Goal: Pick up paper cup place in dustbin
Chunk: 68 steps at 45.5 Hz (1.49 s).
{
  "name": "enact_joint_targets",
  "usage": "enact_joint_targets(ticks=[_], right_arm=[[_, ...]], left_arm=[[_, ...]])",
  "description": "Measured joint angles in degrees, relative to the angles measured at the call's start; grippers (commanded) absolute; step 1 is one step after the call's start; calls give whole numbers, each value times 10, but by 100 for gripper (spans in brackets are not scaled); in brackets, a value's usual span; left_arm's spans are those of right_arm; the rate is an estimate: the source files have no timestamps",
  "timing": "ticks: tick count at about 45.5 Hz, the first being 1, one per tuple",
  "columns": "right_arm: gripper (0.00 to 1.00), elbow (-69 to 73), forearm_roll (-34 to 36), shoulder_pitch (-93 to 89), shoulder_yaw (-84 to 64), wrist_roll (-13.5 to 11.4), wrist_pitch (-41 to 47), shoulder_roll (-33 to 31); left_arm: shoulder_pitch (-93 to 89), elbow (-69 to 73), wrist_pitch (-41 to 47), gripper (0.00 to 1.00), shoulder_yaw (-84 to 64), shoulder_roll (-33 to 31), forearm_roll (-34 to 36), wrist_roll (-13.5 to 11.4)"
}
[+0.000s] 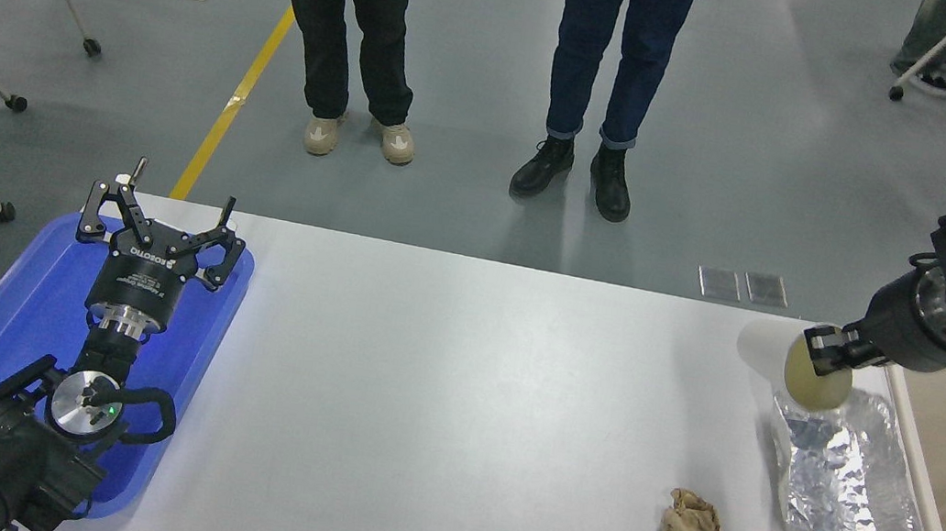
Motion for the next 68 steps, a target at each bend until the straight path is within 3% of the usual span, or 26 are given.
enact_joint_targets(ticks=[18,39,57,68], right_arm=[[0,45,12,155,-57,-1,79,-3],[0,18,1,190,-112,-10,103,-32],[0,-103,-79,140,-150,-12,103,-193],[0,-223,-112,18,-85,-9,72,-296]], left_arm=[[0,0,0,100,0,0,0,0],[0,1,0,100,0,0,0,-1],[0,1,0,100,0,0,0,-1],[0,1,0,100,0,0,-1,-1]])
